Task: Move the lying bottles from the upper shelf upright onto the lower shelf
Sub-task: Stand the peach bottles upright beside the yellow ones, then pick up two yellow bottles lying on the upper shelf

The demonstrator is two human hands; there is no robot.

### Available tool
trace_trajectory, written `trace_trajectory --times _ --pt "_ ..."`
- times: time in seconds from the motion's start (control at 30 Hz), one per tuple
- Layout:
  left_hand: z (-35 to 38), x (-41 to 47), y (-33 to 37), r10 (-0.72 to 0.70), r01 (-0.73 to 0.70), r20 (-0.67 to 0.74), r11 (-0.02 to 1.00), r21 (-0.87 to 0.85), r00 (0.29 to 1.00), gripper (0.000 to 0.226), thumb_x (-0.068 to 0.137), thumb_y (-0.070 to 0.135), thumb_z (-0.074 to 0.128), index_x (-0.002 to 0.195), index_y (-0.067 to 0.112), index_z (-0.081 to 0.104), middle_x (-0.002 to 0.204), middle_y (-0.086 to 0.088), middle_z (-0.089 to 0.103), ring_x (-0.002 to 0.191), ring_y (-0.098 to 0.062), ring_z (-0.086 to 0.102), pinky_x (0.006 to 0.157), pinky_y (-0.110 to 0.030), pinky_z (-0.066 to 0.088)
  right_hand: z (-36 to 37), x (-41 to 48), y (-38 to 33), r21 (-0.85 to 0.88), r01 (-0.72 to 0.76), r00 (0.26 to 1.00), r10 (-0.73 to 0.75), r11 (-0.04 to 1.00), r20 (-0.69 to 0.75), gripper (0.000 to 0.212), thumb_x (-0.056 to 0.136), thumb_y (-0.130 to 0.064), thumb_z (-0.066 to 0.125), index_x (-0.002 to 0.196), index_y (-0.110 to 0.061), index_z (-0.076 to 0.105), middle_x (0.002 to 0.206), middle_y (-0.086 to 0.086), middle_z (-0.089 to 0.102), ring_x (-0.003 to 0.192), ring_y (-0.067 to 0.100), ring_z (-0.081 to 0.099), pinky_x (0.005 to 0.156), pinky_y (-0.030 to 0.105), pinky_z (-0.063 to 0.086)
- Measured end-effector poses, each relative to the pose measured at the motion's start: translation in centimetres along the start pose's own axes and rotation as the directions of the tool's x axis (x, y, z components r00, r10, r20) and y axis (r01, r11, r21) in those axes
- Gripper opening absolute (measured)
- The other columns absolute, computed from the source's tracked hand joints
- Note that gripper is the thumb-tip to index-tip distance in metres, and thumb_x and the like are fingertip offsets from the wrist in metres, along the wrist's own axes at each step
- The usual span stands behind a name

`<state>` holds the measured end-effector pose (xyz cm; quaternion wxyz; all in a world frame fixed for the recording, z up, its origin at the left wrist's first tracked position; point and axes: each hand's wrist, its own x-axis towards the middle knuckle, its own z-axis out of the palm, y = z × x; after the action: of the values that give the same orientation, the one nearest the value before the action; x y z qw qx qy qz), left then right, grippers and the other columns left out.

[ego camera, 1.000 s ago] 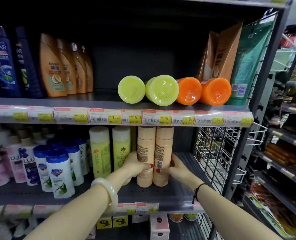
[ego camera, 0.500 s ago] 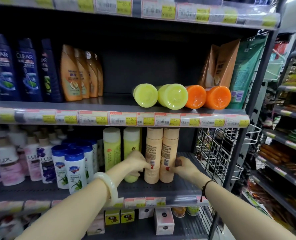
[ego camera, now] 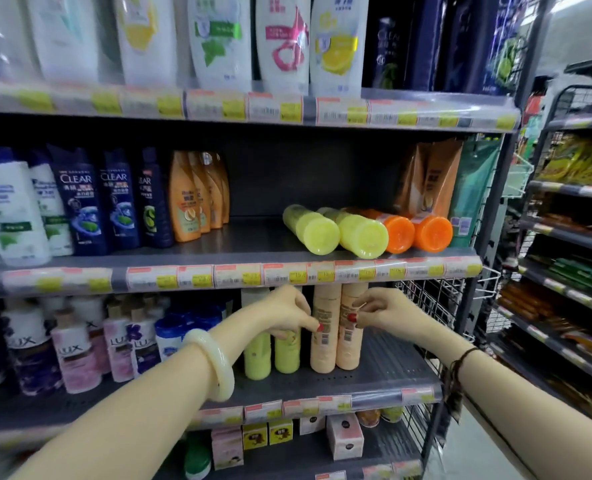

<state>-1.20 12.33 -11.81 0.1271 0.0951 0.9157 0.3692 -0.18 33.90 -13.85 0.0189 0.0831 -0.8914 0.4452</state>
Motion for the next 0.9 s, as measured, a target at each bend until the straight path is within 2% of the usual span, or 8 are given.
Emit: trace_trajectory --times 0.1,0.3,0.4,0.5,0.57,0.67,0.8,0.9 --pt "-2.3 -1.4 1.9 0.075 -0.075 -0.016 0.997 -0.008 0.997 0.037 0.077 0.028 0.072 0.110 0.012 0.063 0.113 -0.012 0.069 0.105 -0.022 0.066 0.085 -0.038 0.058 -2.1 -1.1 -3.0 0.017 0.036 0.998 -0.035 0.999 -0.045 0.028 0.080 -0.012 0.071 0.106 -0.008 0.065 0.087 0.006 0.073 0.068 0.001 0.069 0.059 0.011 0.053" --pt "-6.9 -2.2 5.9 0.205 -0.211 -0.237 0.978 -0.001 0.950 0.034 0.072 0.028 0.077 0.097 0.008 0.070 0.100 -0.006 0.068 0.091 -0.018 0.066 0.074 -0.035 0.060 -5.9 -2.0 -7.4 -0.019 0.103 0.972 -0.105 0.995 -0.212 0.019 0.078 -0.014 0.073 0.092 -0.007 0.063 0.083 0.010 0.071 0.074 0.021 0.068 0.071 0.034 0.056" --pt "-8.4 -1.7 7.4 0.205 -0.214 -0.314 0.977 0.004 0.927 0.049 0.068 0.029 0.080 0.108 0.007 0.063 0.108 -0.007 0.061 0.095 -0.020 0.062 0.067 -0.034 0.060 -7.1 -1.5 -8.5 -0.046 0.123 0.962 -0.130 0.991 -0.242 0.032 0.076 -0.016 0.075 0.099 -0.011 0.055 0.078 0.011 0.072 0.069 0.022 0.070 0.070 0.039 0.056" --pt "-8.9 -1.1 8.1 0.186 -0.181 -0.303 0.983 0.044 0.935 0.067 0.069 0.025 0.080 0.127 0.011 0.050 0.125 -0.009 0.049 0.109 -0.025 0.054 0.071 -0.036 0.060 -7.6 -0.8 -8.9 -0.201 0.128 0.964 -0.170 0.971 -0.204 0.047 0.075 -0.022 0.075 0.116 -0.020 0.052 0.077 0.004 0.068 0.063 0.014 0.065 0.061 0.028 0.054" --pt "-8.8 -0.6 8.3 0.180 -0.170 -0.274 0.984 0.061 0.945 0.072 0.070 0.023 0.079 0.133 0.015 0.047 0.134 -0.009 0.044 0.117 -0.027 0.050 0.076 -0.040 0.060 -7.8 -0.3 -9.0 -0.268 0.120 0.977 -0.162 0.956 -0.140 0.055 0.077 -0.023 0.074 0.125 -0.025 0.049 0.087 0.005 0.068 0.064 0.015 0.067 0.057 0.024 0.056" --pt "-8.4 0.3 8.3 0.155 -0.142 -0.211 0.987 0.078 0.965 0.079 0.070 0.022 0.079 0.140 0.020 0.041 0.142 -0.009 0.039 0.119 -0.029 0.049 0.080 -0.043 0.060 -7.9 0.4 -9.1 -0.300 0.128 0.987 -0.150 0.945 -0.052 0.062 0.080 -0.019 0.072 0.135 -0.025 0.044 0.104 0.007 0.064 0.059 0.013 0.068 0.045 0.013 0.049" --pt "-8.2 1.4 8.5 0.135 -0.127 -0.161 0.990 0.057 0.978 0.078 0.073 0.020 0.076 0.141 0.025 0.038 0.141 -0.009 0.040 0.120 -0.030 0.048 0.078 -0.042 0.060 -8.3 1.5 -9.7 -0.310 0.135 0.989 -0.145 0.941 -0.010 0.064 0.082 -0.021 0.070 0.139 -0.027 0.041 0.111 0.003 0.060 0.047 0.005 0.065 0.040 0.013 0.046" --pt "-8.0 2.2 8.4 0.133 -0.129 -0.167 0.991 0.034 0.977 0.077 0.074 0.019 0.076 0.142 0.025 0.039 0.138 -0.010 0.043 0.120 -0.031 0.050 0.077 -0.042 0.059 -8.6 2.4 -9.8 -0.323 0.132 0.991 -0.122 0.937 0.053 0.067 0.082 -0.023 0.070 0.140 -0.031 0.039 0.123 0.004 0.056 0.058 0.009 0.069 0.042 0.017 0.052"
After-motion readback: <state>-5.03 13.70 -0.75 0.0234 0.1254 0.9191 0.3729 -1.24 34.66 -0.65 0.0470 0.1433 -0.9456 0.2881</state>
